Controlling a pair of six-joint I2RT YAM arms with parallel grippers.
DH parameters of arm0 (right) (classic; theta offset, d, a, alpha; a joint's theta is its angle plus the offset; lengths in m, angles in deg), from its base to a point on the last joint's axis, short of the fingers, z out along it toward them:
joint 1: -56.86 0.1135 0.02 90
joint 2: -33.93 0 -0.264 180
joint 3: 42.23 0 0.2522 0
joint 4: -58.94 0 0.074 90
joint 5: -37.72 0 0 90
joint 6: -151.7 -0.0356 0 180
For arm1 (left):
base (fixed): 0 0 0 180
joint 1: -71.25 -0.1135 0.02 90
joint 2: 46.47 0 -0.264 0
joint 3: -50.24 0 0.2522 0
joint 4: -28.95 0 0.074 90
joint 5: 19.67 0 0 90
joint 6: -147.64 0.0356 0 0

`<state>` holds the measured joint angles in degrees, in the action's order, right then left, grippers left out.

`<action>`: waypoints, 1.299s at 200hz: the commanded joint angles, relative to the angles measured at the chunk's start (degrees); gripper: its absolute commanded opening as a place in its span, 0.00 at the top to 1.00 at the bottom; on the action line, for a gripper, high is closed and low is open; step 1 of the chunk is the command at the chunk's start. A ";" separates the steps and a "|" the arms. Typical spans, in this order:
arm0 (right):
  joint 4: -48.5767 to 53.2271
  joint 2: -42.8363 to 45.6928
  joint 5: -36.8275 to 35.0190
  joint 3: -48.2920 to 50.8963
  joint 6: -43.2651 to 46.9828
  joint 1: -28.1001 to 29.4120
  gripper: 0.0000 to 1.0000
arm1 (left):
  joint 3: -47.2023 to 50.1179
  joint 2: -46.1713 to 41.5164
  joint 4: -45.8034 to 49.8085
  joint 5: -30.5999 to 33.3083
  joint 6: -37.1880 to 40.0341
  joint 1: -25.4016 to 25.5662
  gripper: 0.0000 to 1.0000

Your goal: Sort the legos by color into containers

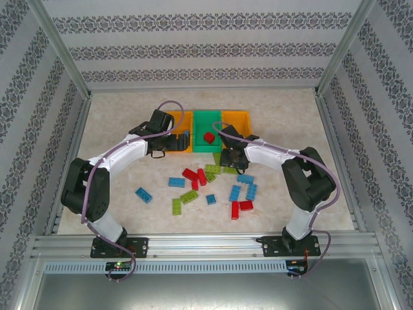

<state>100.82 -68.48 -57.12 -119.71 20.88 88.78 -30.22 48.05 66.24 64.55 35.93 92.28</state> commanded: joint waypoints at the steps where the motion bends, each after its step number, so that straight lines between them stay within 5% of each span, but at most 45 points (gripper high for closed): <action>1: 1.40 -1.44 -0.17 -1.30 -0.08 -1.10 0.48 | 1.16 -2.32 -0.16 1.16 -1.07 0.51 0.08; 71: 0.46 -0.25 -0.13 0.31 1.90 -2.29 0.69 | 2.01 -4.18 1.59 4.07 -0.91 0.51 0.07; 166: 2.06 8.56 1.19 -4.65 4.58 2.60 0.73 | 5.08 -6.40 2.99 4.79 -1.37 0.50 0.07; 260: 2.09 -13.18 6.49 -30.93 6.27 0.10 0.71 | 10.06 -11.11 14.20 8.01 -9.67 0.46 0.05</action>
<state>101.48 -76.89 -51.83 -146.27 26.35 90.40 -21.26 39.03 73.02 69.97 32.28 92.28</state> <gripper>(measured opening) 0.291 0.940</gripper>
